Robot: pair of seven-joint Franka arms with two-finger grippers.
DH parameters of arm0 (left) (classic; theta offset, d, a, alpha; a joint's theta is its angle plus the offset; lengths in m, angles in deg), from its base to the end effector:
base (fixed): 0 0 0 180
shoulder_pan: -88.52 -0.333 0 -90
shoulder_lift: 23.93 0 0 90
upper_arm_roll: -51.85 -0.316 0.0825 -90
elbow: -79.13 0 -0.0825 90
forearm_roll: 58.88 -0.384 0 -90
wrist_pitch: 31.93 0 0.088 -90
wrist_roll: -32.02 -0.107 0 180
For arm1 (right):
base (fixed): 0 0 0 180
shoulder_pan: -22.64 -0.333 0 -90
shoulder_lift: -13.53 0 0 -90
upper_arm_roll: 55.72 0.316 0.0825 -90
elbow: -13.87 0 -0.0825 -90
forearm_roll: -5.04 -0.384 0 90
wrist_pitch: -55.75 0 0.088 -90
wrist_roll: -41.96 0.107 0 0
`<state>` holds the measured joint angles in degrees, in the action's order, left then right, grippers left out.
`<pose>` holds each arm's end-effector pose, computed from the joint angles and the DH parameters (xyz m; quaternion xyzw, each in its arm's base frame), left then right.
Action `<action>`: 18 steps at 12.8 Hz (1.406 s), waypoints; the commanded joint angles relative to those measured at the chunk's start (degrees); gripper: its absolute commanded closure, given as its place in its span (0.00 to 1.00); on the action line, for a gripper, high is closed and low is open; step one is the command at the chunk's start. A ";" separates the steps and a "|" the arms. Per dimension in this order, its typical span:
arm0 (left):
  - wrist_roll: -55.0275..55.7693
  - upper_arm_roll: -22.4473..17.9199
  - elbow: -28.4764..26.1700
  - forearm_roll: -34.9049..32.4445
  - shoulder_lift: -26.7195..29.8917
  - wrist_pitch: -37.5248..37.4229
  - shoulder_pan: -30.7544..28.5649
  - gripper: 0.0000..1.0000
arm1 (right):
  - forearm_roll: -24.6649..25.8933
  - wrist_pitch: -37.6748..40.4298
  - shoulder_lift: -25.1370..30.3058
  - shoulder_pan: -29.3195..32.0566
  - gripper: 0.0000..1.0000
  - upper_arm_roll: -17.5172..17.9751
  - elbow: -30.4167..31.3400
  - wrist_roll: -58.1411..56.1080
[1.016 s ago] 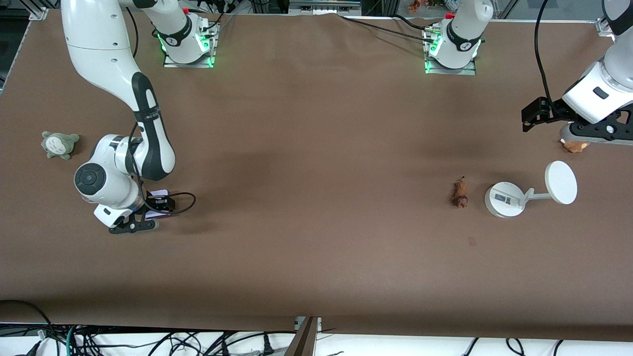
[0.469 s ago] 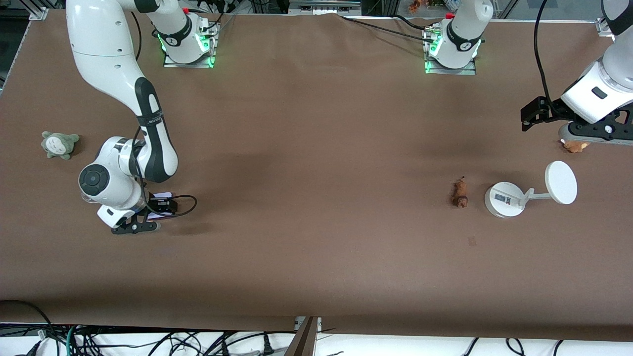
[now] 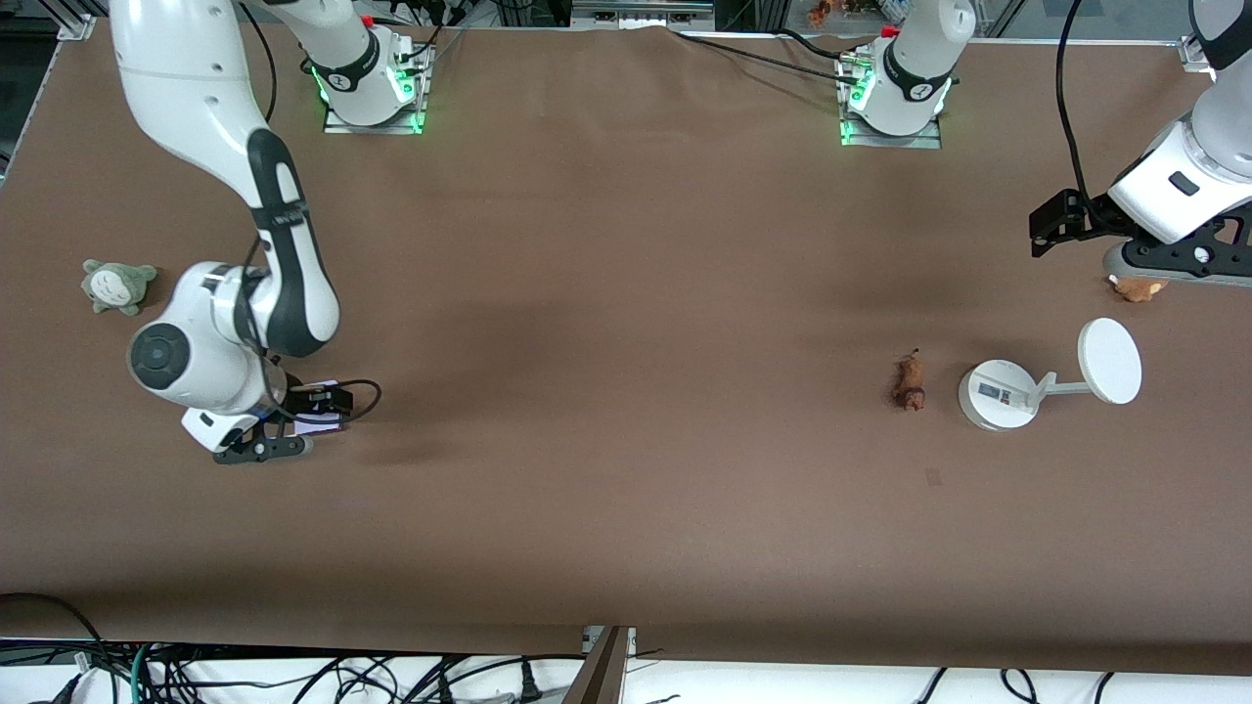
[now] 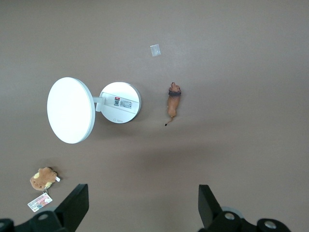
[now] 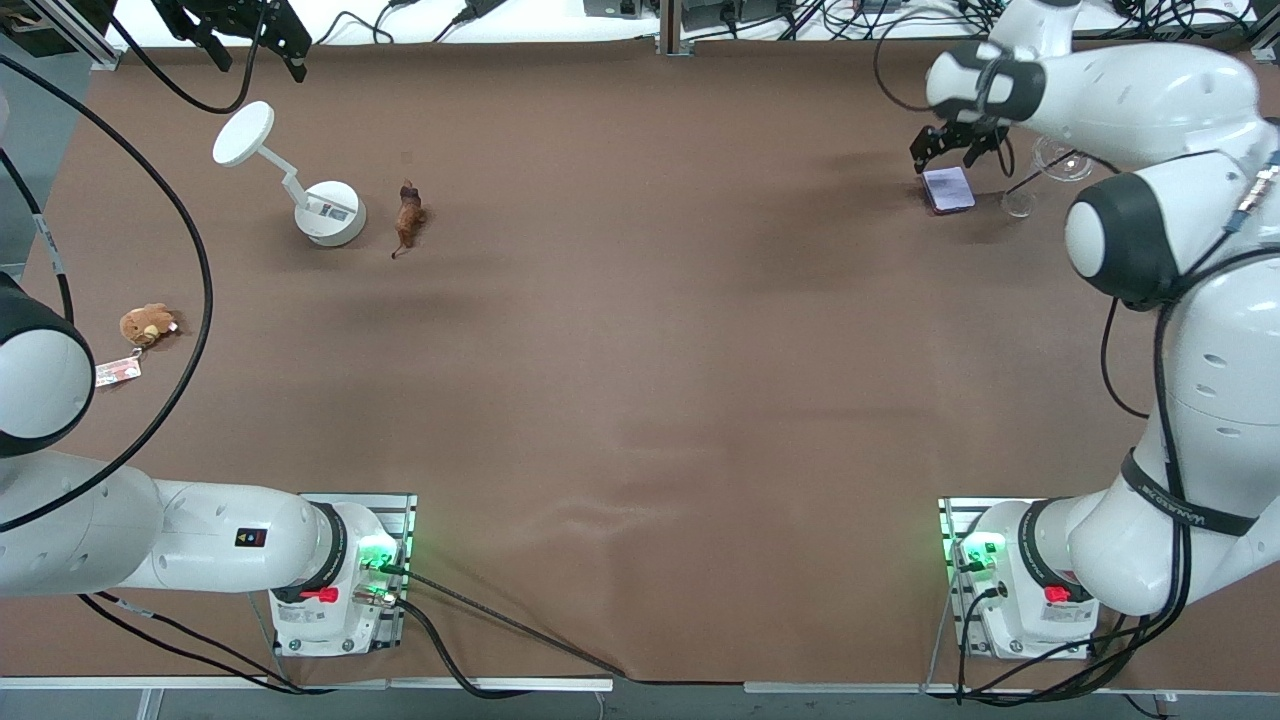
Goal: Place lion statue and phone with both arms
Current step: 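Lower the phone beside the cup and open the right gripper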
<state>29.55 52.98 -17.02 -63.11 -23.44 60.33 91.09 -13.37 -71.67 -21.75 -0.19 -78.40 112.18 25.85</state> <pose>0.5509 -0.0280 0.5822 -0.9973 0.0563 0.0292 0.0372 0.6646 0.0372 0.2484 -0.9972 -0.0703 0.0217 0.0146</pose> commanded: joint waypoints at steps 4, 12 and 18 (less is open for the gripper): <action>0.36 0.36 0.35 1.24 0.65 -0.59 -0.38 0.00 | 1.08 25.77 12.07 -0.11 0.01 -1.31 -6.70 4.84; 0.19 0.44 0.35 0.80 0.74 -0.68 -0.21 0.00 | 6.81 57.80 12.34 0.07 0.01 -3.15 -31.85 11.80; 0.28 0.44 0.35 0.98 0.65 -0.77 -0.20 0.00 | 6.89 60.80 12.25 -0.63 0.01 -3.69 -32.48 11.98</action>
<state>29.55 53.10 -16.93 -63.11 -23.44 60.30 91.10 -7.10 -12.87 -8.61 -0.30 -81.98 81.81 37.26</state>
